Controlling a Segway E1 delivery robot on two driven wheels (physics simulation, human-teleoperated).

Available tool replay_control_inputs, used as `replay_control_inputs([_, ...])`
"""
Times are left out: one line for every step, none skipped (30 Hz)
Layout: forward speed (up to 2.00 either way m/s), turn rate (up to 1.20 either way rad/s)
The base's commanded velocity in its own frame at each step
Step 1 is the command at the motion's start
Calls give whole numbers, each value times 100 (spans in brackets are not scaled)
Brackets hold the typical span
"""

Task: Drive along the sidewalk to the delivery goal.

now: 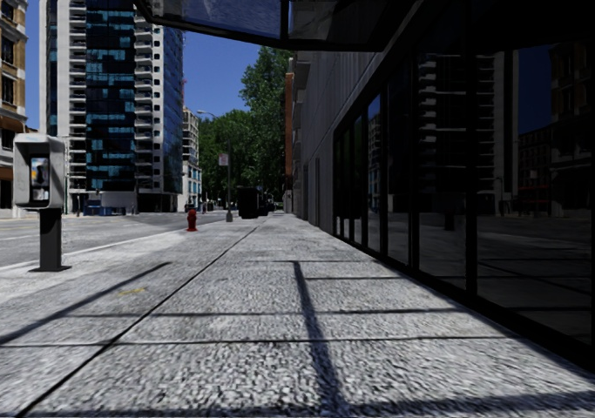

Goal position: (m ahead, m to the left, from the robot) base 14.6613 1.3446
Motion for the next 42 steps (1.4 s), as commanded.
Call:
replay_control_inputs([197, 0])
replay_control_inputs([197, 0])
replay_control_inputs([197, 0])
replay_control_inputs([197, 0])
replay_control_inputs([197, 0])
replay_control_inputs([197, 0])
replay_control_inputs([197, 0])
replay_control_inputs([197, 0])
replay_control_inputs([197, 0])
replay_control_inputs([197, 0])
replay_control_inputs([197, 0])
replay_control_inputs([197, 0])
replay_control_inputs([197, 0])
replay_control_inputs([197, 0])
replay_control_inputs([197, 0])
replay_control_inputs([197, 0])
replay_control_inputs([197, 0])
replay_control_inputs([197, 0])
replay_control_inputs([197, 0])
replay_control_inputs([197, 46])
replay_control_inputs([197, 46])
replay_control_inputs([197, 67])
replay_control_inputs([197, 80])
replay_control_inputs([197, 83])
replay_control_inputs([197, 6])
replay_control_inputs([197, 6])
replay_control_inputs([197, 0])
replay_control_inputs([197, 0])
replay_control_inputs([197, 0])
replay_control_inputs([197, 0])
replay_control_inputs([197, 0])
replay_control_inputs([197, 0])
replay_control_inputs([197, 0])
replay_control_inputs([197, 0])
replay_control_inputs([197, 0])
replay_control_inputs([197, 0])
replay_control_inputs([197, 0])
replay_control_inputs([197, 0])
replay_control_inputs([197, 0])
replay_control_inputs([197, 0])
replay_control_inputs([197, 0])
replay_control_inputs([197, 0])
